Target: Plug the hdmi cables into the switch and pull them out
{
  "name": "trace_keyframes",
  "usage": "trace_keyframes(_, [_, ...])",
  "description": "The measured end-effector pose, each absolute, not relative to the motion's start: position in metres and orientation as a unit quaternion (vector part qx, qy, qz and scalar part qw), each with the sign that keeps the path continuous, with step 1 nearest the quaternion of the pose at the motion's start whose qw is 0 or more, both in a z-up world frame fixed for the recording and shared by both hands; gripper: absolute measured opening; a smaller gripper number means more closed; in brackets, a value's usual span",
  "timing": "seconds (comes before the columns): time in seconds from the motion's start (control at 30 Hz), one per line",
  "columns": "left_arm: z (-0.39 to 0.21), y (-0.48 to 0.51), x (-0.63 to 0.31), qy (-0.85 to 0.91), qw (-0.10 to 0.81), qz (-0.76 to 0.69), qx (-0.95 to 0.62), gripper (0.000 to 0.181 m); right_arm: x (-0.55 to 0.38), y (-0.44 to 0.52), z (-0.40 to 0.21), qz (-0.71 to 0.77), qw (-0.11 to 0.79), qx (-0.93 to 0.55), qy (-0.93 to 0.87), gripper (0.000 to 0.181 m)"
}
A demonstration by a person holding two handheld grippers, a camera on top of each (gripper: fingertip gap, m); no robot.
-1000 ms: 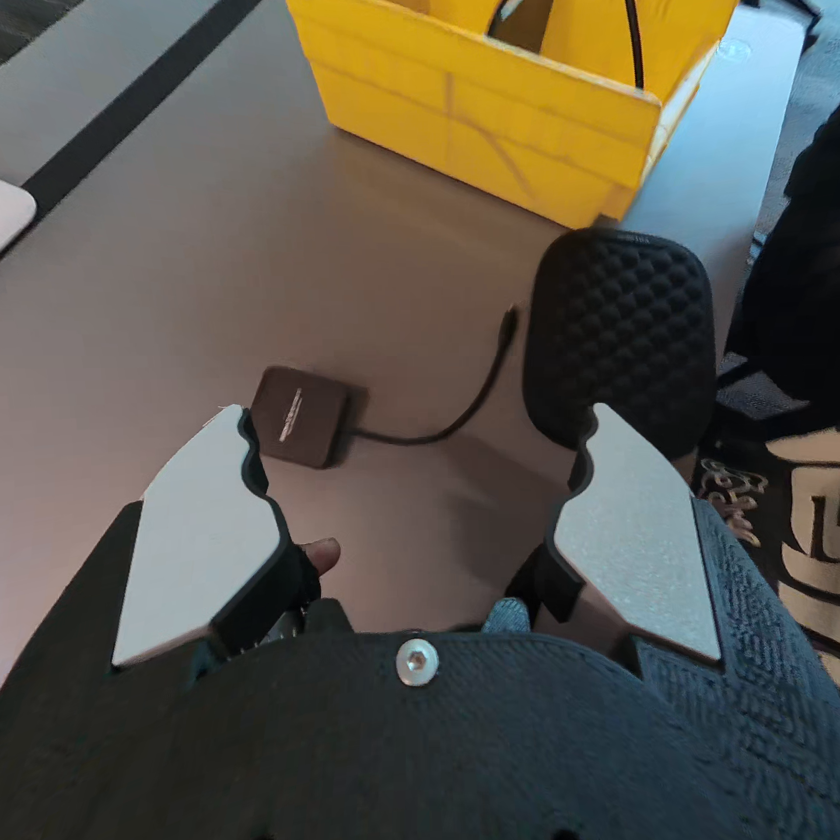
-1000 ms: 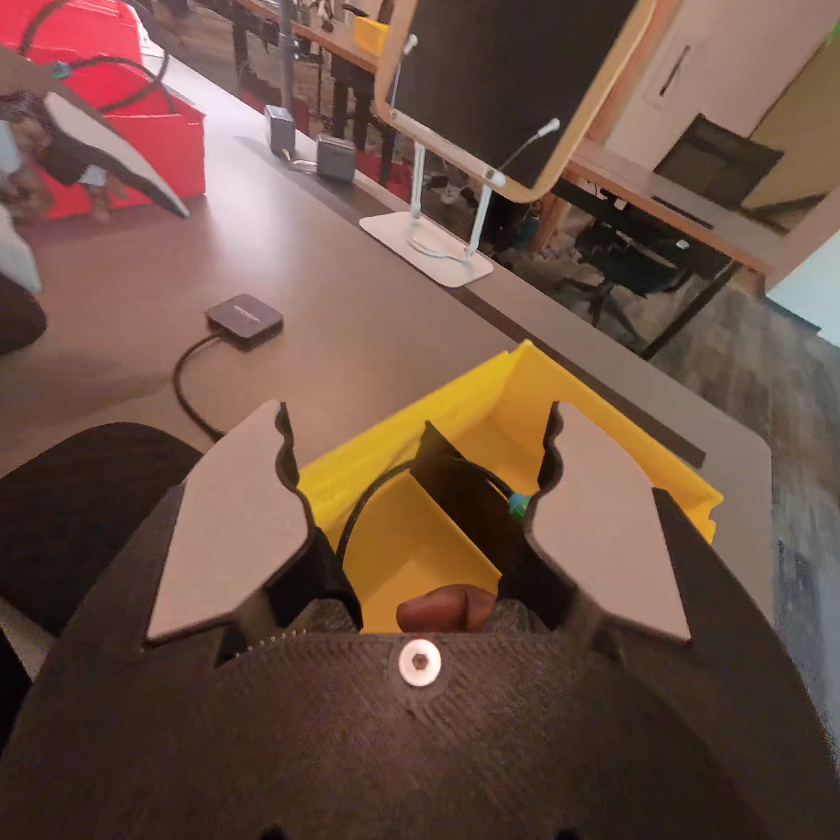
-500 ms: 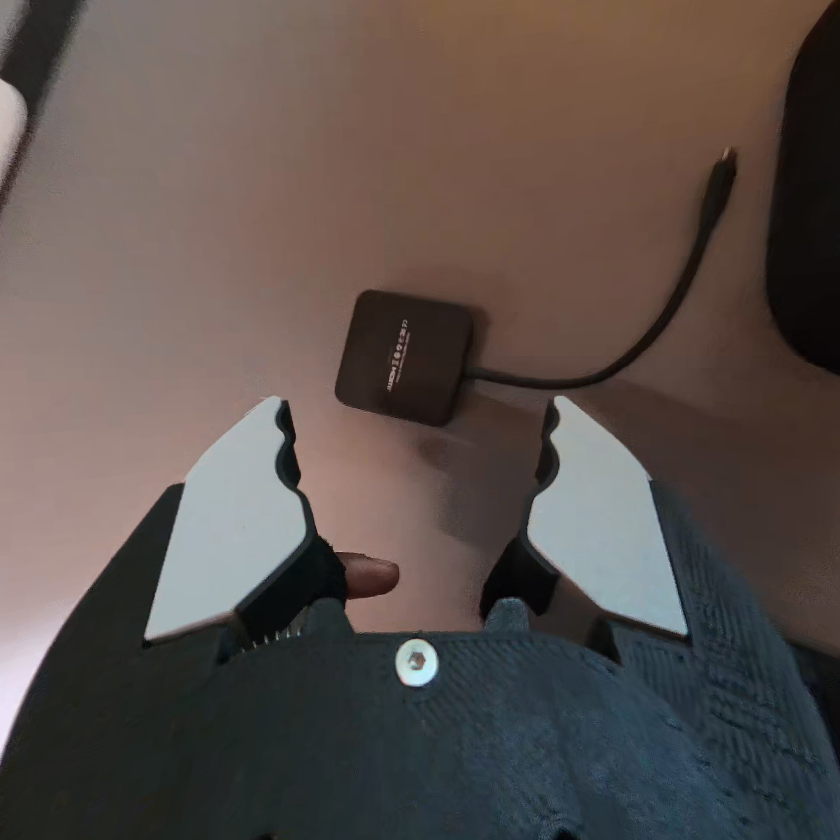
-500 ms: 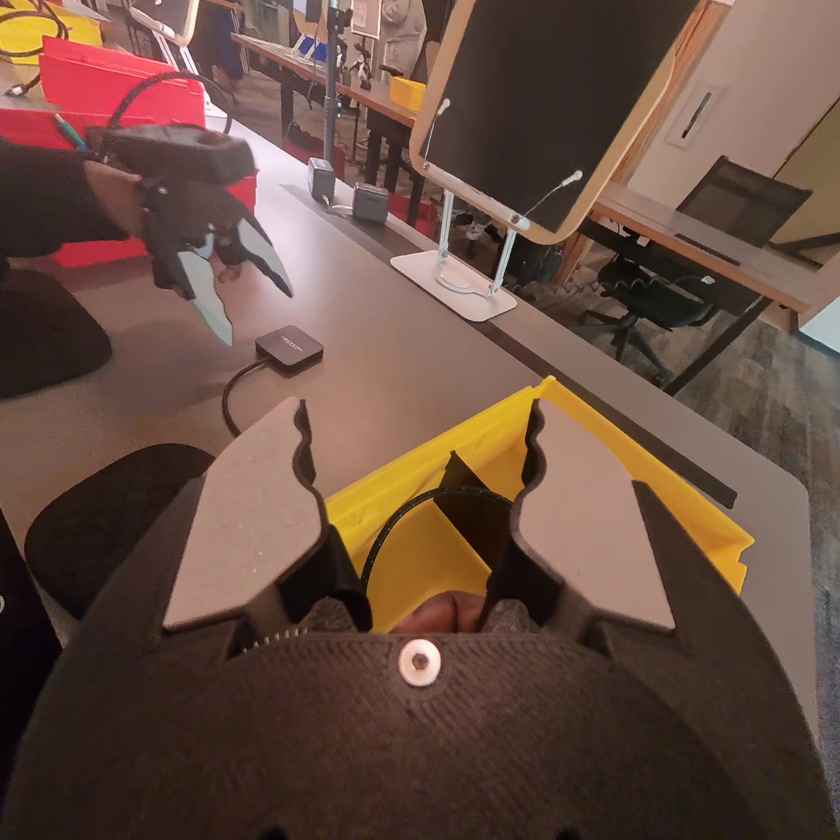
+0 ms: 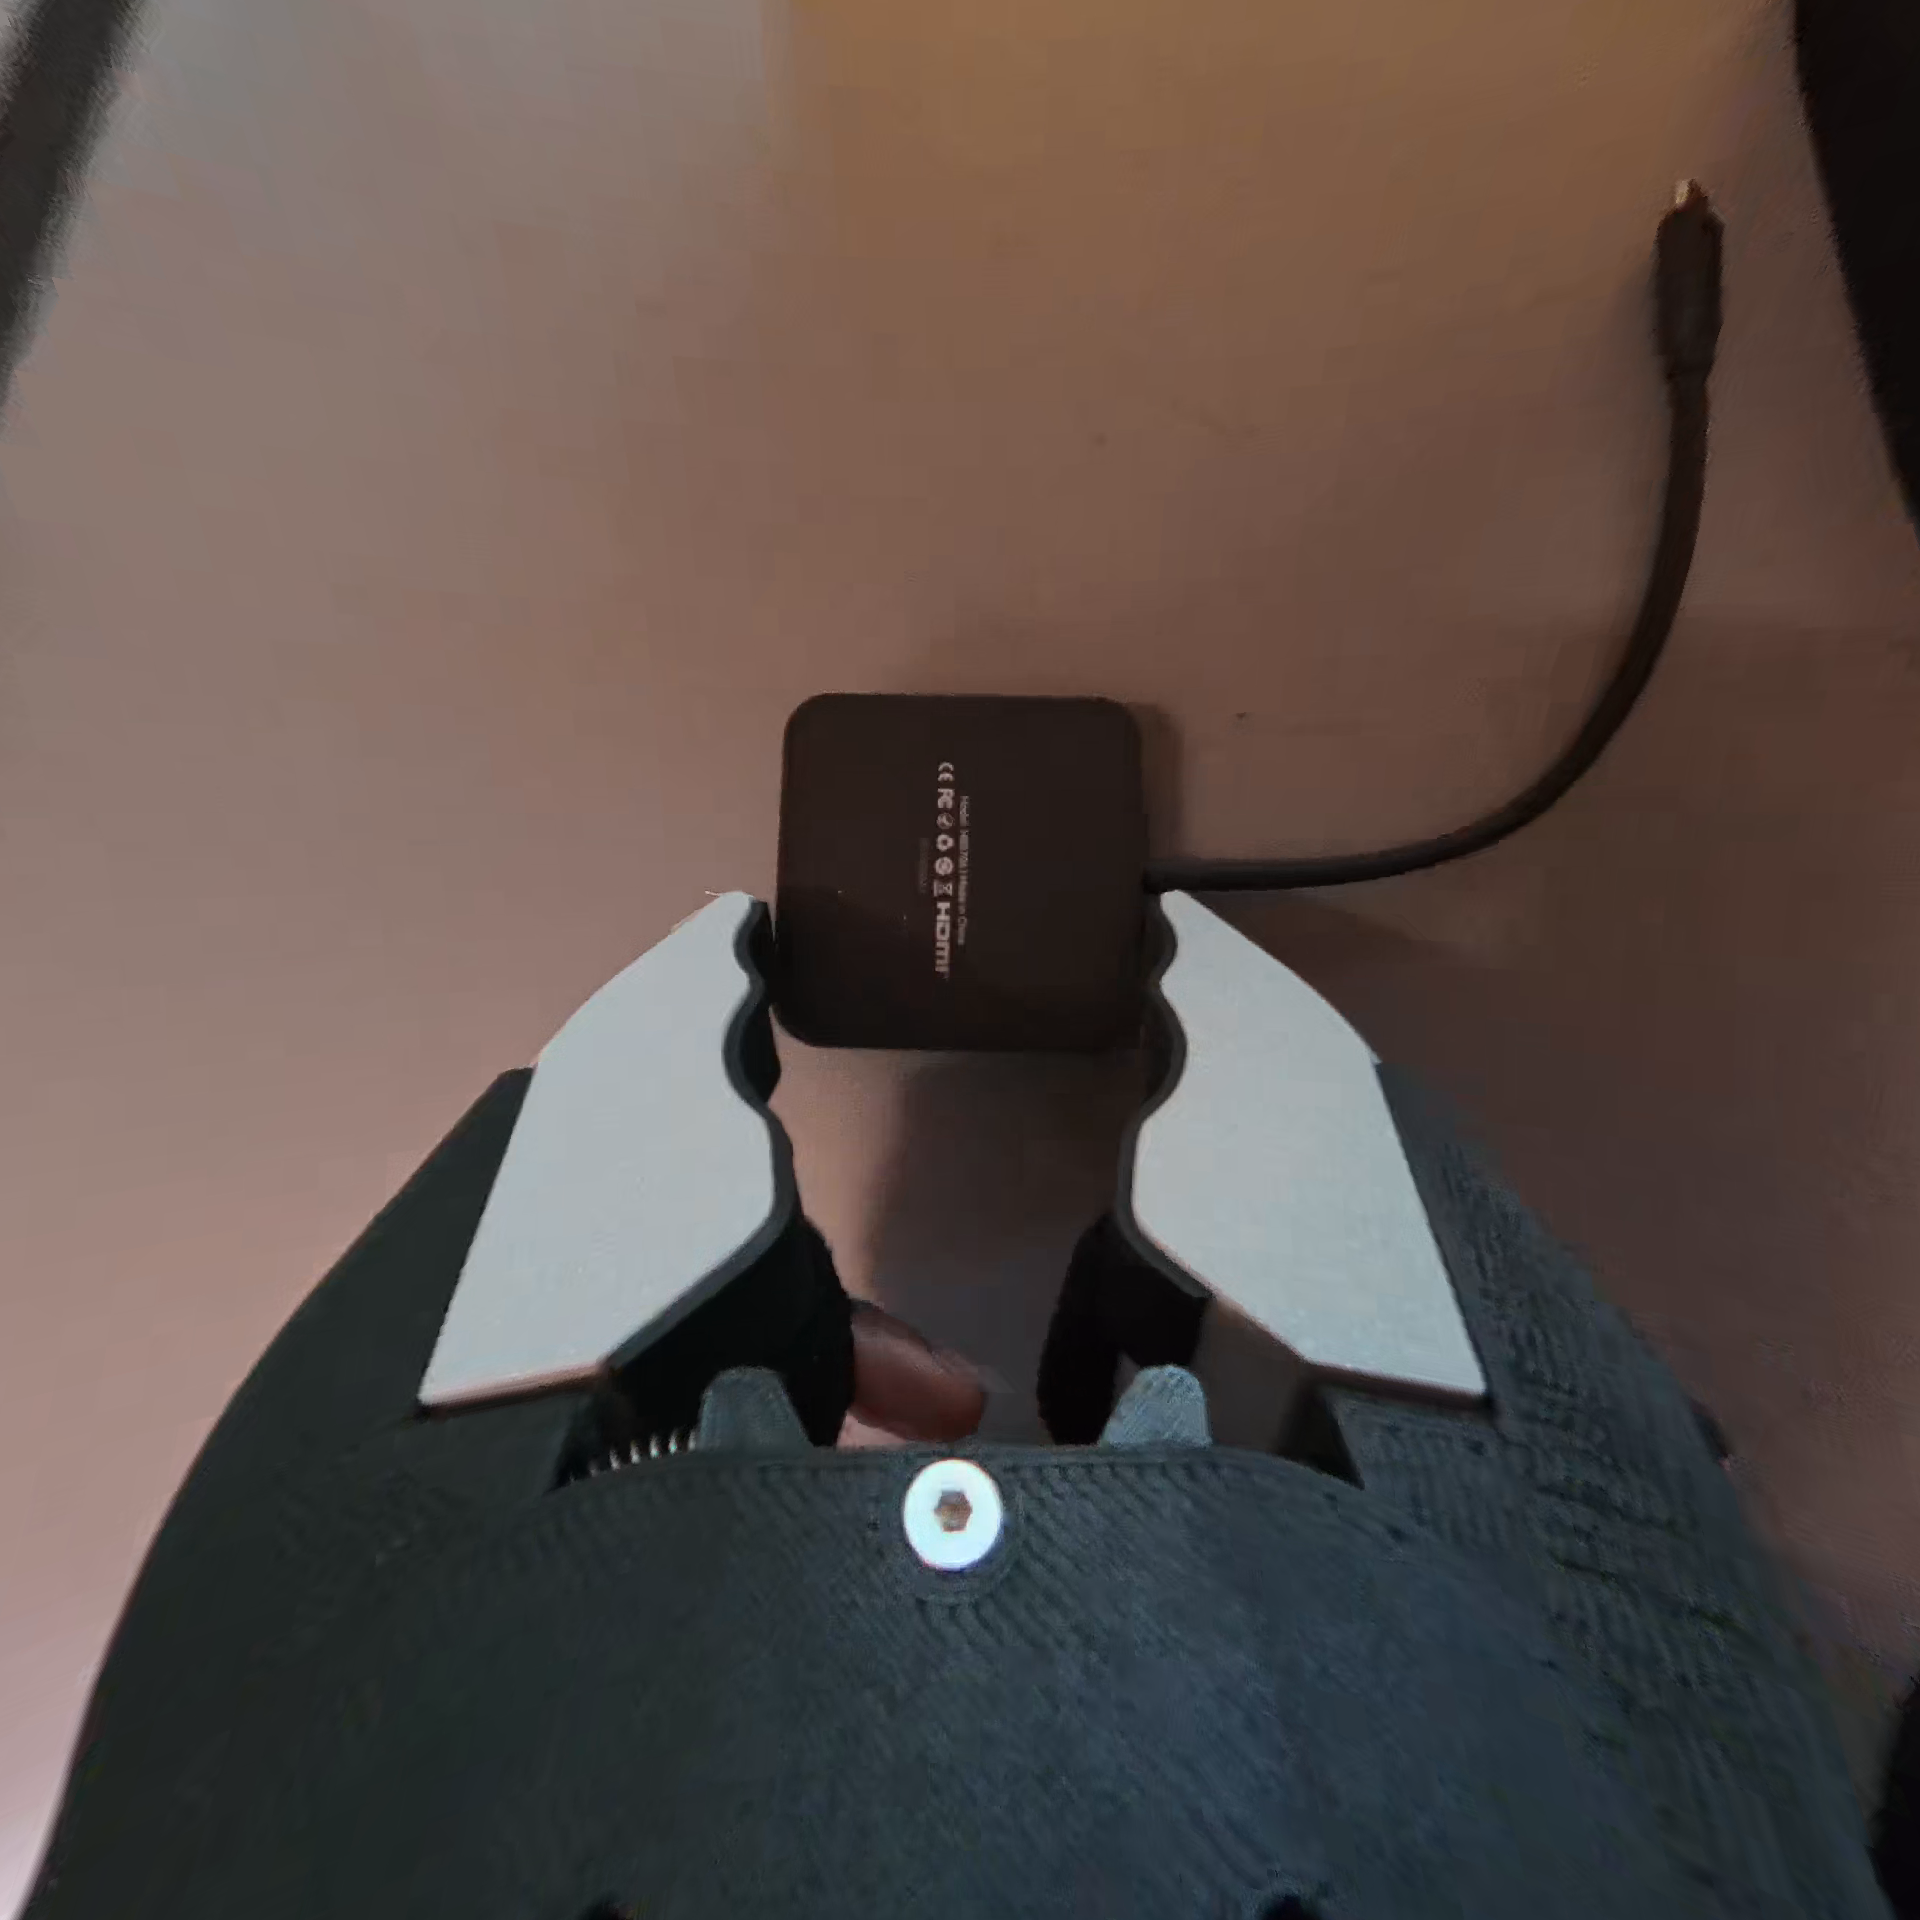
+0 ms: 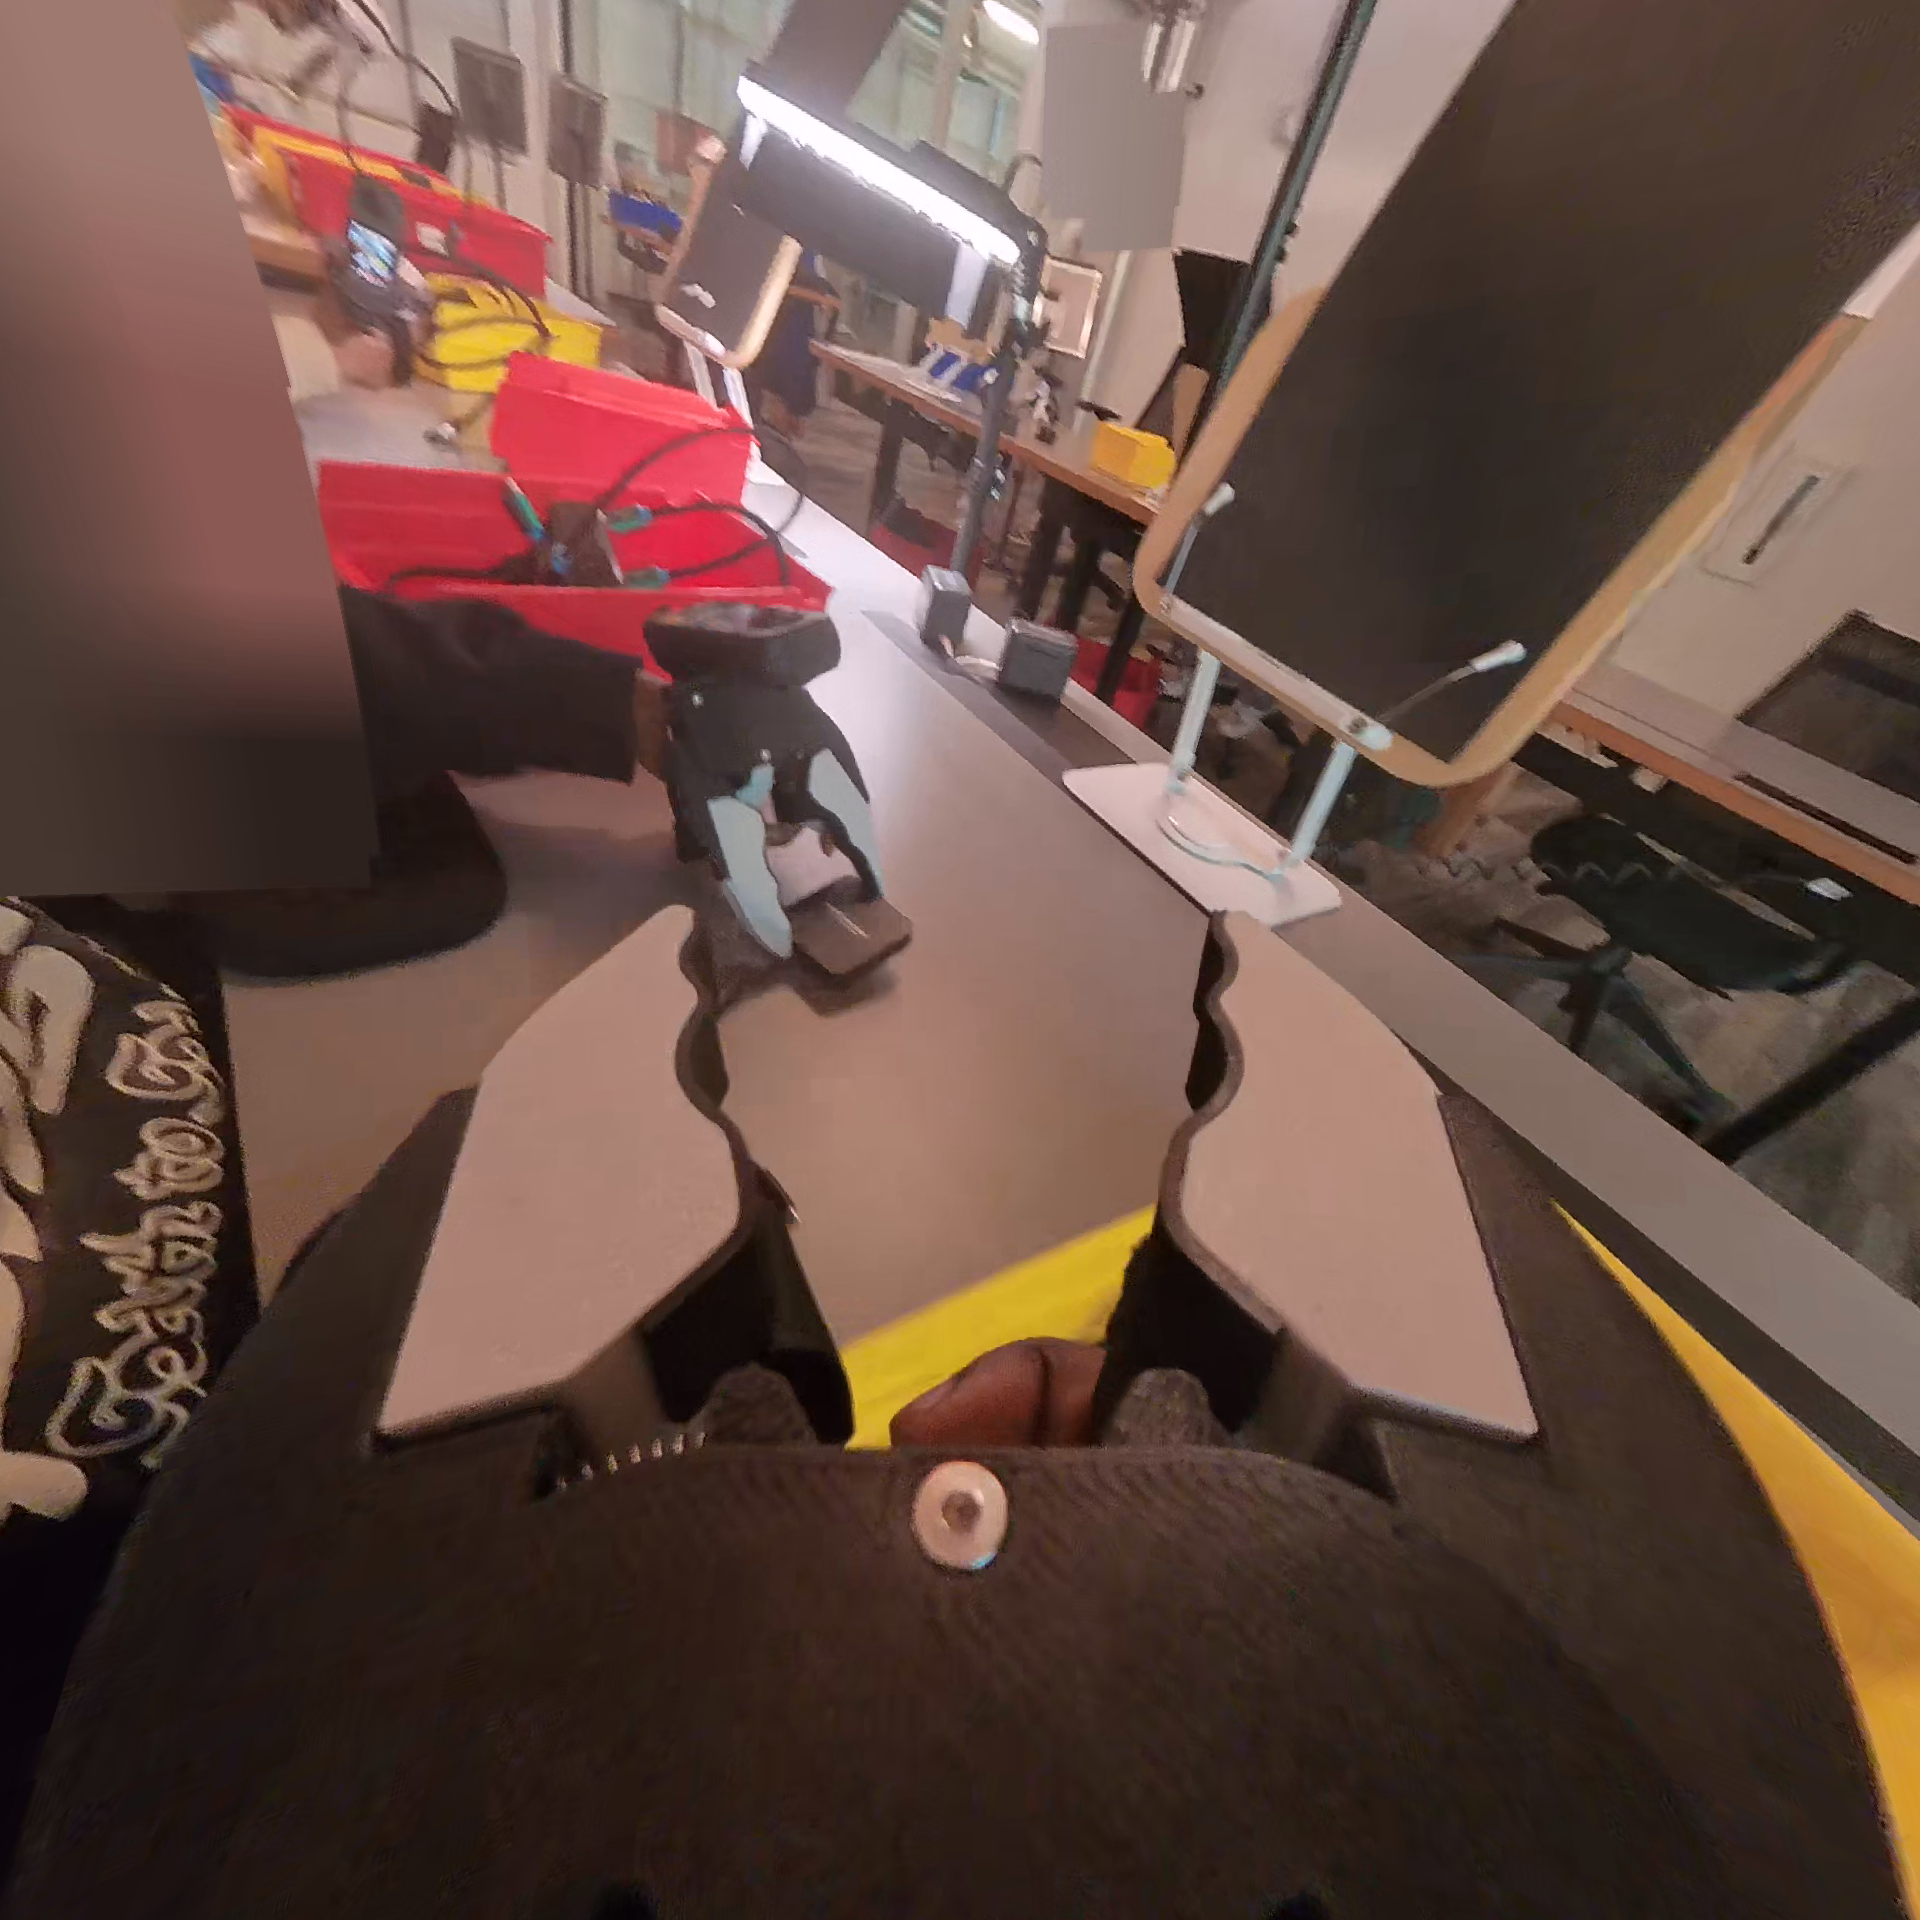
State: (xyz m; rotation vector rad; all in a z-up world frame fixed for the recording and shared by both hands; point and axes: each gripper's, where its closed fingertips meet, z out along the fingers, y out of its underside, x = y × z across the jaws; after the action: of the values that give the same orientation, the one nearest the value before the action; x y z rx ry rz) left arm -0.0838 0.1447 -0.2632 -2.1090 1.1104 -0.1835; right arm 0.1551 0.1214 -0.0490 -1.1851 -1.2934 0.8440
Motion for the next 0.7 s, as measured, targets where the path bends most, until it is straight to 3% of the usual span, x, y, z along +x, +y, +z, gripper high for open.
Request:
trace_keyframes(0.03, [-0.252,0.145,-0.082,0.438,0.396,-0.043,-0.806,0.067,0.147,0.117,-0.046,0.376,0.557,-0.500,-0.547,0.089])
trace_keyframes(0.17, [-0.177,0.132,-0.066,0.459,0.531,0.069,-0.709,0.067,0.106,0.096,-0.037,0.461,0.517,-0.490,-0.530,0.089])
trace_keyframes(0.33, [-0.110,0.091,-0.020,0.501,0.614,0.102,-0.602,0.067,0.041,0.076,-0.061,0.528,0.407,-0.536,-0.518,0.078])
trace_keyframes(0.43, [-0.096,0.074,0.002,0.516,0.628,0.092,-0.575,0.067,0.020,0.067,-0.082,0.527,0.360,-0.554,-0.534,0.064])
trace_keyframes(0.53, [-0.095,0.066,0.013,0.522,0.631,0.081,-0.568,0.067,0.016,0.059,-0.089,0.531,0.340,-0.547,-0.550,0.022])
trace_keyframes(0.7, [-0.093,0.059,0.022,0.502,0.649,0.022,-0.571,0.067,0.023,0.054,-0.086,0.530,0.339,-0.528,-0.570,0.023])
